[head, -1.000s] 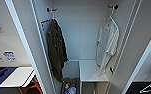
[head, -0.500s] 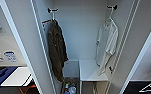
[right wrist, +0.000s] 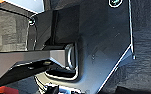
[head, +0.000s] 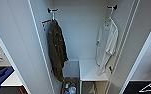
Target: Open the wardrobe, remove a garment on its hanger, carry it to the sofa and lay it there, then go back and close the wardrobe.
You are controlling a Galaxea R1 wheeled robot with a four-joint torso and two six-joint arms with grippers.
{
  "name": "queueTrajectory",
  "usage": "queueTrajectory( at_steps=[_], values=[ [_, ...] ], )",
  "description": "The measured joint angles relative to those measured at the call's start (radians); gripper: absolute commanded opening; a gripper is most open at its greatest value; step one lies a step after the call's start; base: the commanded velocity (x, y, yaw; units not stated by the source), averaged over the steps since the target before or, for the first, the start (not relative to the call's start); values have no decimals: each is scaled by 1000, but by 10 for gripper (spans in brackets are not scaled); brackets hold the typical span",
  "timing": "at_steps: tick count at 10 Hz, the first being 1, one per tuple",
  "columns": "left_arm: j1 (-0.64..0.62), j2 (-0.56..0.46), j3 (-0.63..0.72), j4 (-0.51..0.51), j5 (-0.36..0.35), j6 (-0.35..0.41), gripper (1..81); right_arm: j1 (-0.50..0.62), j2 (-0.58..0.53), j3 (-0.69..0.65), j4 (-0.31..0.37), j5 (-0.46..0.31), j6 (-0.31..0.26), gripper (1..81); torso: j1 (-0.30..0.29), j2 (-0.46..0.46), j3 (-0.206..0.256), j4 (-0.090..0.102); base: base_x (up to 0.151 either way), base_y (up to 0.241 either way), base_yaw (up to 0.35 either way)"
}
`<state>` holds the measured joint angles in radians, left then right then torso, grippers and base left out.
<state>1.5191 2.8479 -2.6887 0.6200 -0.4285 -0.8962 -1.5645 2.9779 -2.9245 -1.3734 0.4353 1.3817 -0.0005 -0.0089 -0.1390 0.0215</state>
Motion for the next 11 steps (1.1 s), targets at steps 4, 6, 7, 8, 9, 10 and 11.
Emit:
queueTrajectory(
  at_steps=[4, 6, 7, 8, 9, 10, 11],
  values=[
    [-21, 74, -62, -43, 114, 5, 811, 37, 52, 6, -30, -198, -27, 811, 0, 0, 0, 0, 0, 0, 0],
    [-21, 75, -70, -41, 184, 36, 811, 81, 77, 25, -99, -280, -74, 811, 0, 0, 0, 0, 0, 0, 0],
    [-23, 81, -70, -40, 206, 62, 811, 109, 80, 33, -154, -321, -98, 811, 0, 0, 0, 0, 0, 0, 0],
    [-23, 93, -70, -40, 232, 91, 811, 143, 80, 37, -226, -365, -119, 811, 0, 0, 0, 0, 0, 0, 0],
    [-22, 104, -69, -40, 254, 108, 811, 179, 83, 39, -299, -398, -135, 811, 0, 0, 0, 0, 0, 0, 0],
    [-23, 107, -69, -40, 265, 110, 811, 214, 89, 41, -358, -412, -144, 811, 0, 0, 0, 0, 0, 0, 0],
    [-22, 105, -69, -40, 269, 110, 811, 248, 101, 44, -423, -433, -151, 811, 0, 0, 0, 0, 0, 0, 0]
  ],
)
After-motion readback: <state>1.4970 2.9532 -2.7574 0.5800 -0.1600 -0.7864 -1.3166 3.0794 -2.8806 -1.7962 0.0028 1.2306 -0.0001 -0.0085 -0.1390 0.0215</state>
